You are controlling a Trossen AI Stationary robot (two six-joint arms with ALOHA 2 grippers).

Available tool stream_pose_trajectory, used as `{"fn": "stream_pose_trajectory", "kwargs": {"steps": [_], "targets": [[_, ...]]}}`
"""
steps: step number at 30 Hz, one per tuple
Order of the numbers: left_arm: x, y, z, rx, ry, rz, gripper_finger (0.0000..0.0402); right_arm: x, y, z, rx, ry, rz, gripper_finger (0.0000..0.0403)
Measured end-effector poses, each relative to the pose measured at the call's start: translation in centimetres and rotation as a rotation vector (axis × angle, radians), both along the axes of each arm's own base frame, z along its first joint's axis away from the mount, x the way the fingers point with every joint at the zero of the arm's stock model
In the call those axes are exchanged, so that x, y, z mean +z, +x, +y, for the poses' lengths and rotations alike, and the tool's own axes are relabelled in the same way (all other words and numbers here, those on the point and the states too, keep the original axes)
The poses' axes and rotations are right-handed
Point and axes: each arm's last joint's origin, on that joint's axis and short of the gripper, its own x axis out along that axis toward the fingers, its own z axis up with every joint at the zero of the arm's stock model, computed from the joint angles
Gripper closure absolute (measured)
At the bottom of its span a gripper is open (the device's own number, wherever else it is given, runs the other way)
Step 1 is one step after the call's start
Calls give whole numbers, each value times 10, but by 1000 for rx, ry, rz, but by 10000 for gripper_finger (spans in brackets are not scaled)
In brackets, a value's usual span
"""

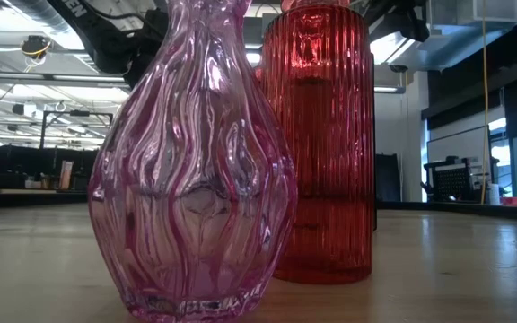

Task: Sort vases onto shelf
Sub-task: Put the top pink vase on the shelf aligned with the other pink vase, then put the right transparent vase on the shelf aligned with the other transparent vase

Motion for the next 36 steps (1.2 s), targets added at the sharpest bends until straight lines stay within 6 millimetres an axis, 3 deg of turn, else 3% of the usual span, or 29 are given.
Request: {"fn": "stream_pose_trajectory", "kwargs": {"steps": [24,36], "targets": [[7,4,2,3,-13,-56,401,0,0,0,9,7,-3,281],[0,2,3,73,-57,42,401,0,0,1,17,14,-6,281]]}}
